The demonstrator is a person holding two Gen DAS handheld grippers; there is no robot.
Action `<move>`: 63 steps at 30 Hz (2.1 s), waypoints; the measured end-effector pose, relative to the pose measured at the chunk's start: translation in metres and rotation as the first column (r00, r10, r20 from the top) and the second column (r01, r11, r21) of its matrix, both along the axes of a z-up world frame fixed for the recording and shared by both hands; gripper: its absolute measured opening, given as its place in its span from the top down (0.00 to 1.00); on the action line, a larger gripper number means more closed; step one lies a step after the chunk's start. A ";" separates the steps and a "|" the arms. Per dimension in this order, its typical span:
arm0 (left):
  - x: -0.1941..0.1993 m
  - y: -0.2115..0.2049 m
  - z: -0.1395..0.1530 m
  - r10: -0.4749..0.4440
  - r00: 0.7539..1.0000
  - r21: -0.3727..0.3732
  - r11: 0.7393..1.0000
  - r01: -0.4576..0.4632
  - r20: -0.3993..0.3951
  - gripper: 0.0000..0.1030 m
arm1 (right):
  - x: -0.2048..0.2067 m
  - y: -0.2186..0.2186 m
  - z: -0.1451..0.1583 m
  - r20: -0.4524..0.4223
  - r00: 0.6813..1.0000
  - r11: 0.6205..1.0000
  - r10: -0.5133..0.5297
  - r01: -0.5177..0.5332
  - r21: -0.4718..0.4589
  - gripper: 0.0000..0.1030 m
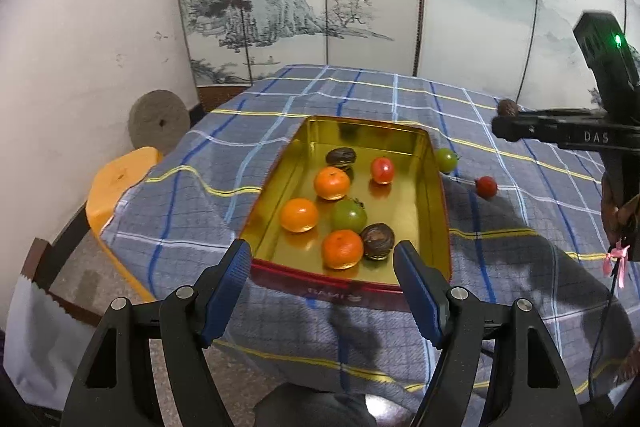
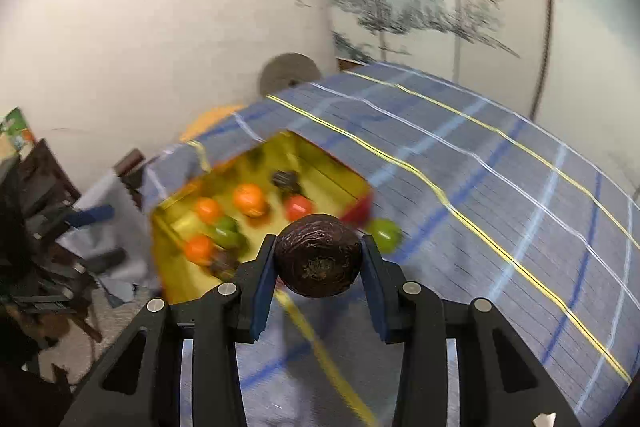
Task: Organize fruits
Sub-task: 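Reach the right gripper to the dark brown ball and close on it, then carry the dark brown ball over the tray with the right gripper and release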
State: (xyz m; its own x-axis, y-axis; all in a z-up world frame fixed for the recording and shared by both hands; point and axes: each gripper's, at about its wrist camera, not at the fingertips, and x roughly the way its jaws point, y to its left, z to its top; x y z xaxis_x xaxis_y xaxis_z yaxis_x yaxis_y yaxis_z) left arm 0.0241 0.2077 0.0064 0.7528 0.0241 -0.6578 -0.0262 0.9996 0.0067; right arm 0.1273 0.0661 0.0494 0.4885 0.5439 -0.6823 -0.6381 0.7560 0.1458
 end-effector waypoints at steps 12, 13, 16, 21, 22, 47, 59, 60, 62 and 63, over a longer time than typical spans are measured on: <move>-0.004 0.026 -0.008 0.098 0.995 0.069 0.993 -0.098 -0.008 0.28 | 0.008 0.091 -0.027 -0.032 0.995 0.995 0.098 -0.099 -0.032 0.64; -0.004 0.027 -0.010 0.103 0.995 0.078 0.992 -0.102 -0.009 0.28 | 0.010 0.093 -0.031 -0.038 0.995 0.995 0.094 -0.096 -0.037 0.64; -0.003 0.030 -0.013 0.108 0.994 0.084 0.991 -0.106 -0.014 0.28 | 0.017 0.096 -0.040 -0.061 0.995 0.996 0.078 -0.081 -0.041 0.63; -0.002 0.035 -0.018 0.110 0.994 0.079 0.991 -0.107 -0.025 0.28 | 0.025 0.100 -0.049 -0.086 0.994 0.997 0.060 -0.064 -0.047 0.63; -0.001 0.036 -0.019 0.109 0.994 0.076 0.991 -0.107 -0.029 0.28 | 0.027 0.101 -0.050 -0.088 0.994 0.997 0.058 -0.063 -0.051 0.63; 0.003 0.044 -0.035 0.123 0.991 0.087 0.989 -0.117 -0.062 0.28 | 0.036 0.120 -0.070 -0.116 0.992 0.995 0.047 -0.057 -0.084 0.63; 0.004 0.043 -0.040 0.119 0.990 0.091 0.990 -0.112 -0.076 0.28 | 0.040 0.124 -0.078 -0.119 0.992 0.994 0.041 -0.052 -0.095 0.63; 0.004 0.043 -0.041 0.119 0.990 0.092 0.989 -0.111 -0.077 0.28 | 0.040 0.125 -0.079 -0.119 0.992 0.994 0.040 -0.051 -0.099 0.62; 0.005 0.042 -0.042 0.118 0.990 0.093 0.989 -0.111 -0.078 0.28 | 0.040 0.125 -0.081 -0.118 0.992 0.994 0.037 -0.049 -0.098 0.61; 0.004 0.042 -0.041 0.118 0.990 0.092 0.990 -0.111 -0.078 0.28 | 0.042 0.125 -0.081 -0.120 0.992 0.994 0.037 -0.049 -0.099 0.61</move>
